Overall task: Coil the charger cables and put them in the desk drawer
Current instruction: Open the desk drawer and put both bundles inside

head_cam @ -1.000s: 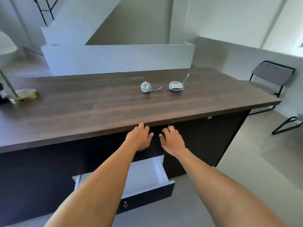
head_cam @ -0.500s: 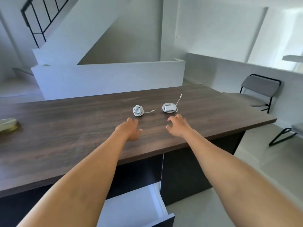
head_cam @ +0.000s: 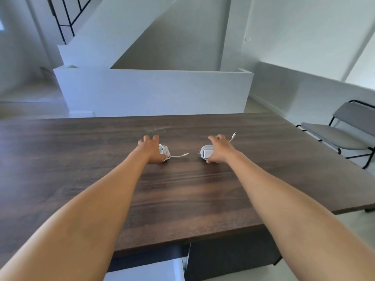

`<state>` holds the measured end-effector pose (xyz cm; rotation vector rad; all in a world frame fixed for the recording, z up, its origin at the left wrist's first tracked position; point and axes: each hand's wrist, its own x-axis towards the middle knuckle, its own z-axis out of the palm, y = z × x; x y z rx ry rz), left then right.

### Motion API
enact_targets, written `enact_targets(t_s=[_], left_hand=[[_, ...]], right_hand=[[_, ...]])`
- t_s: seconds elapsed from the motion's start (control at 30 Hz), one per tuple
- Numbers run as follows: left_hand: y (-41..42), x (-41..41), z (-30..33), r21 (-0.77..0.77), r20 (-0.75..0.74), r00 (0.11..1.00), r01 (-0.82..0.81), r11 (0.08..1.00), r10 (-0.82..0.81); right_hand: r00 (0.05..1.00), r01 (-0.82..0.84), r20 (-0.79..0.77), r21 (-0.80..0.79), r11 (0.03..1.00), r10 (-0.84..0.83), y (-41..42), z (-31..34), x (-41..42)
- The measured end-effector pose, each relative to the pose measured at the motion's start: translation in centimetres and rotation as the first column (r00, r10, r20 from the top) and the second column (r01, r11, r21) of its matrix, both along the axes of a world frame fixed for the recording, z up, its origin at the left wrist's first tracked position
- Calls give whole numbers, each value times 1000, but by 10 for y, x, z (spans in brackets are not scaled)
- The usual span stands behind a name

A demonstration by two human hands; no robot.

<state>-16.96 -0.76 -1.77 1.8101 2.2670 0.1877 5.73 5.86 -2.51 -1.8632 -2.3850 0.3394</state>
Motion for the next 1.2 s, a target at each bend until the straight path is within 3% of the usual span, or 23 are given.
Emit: enact_targets(t_s=[0.23, 0.33, 0.43, 0.77, 1.2], left_hand=[[37, -6, -16, -156, 31, 997, -62, 986, 67], [42, -12, -22, -134, 62, 997, -35, 990, 43], [44, -11, -26, -76, 132, 990, -37, 996, 47], [26, -7, -25, 86, 230, 968, -124, 989, 101], [-120, -15, 1, 208, 283, 958, -113, 972, 51]], right_hand=[[949, -107, 255, -286, 952, 183, 53, 15, -6], [924, -100, 311, -364, 926, 222, 63, 16, -12], [904, -131, 343, -345, 929, 255, 65, 16, -15], [954, -112, 239, -275, 955, 181, 43, 15, -14], [966, -164, 171, -187, 969, 196, -118, 47, -26]])
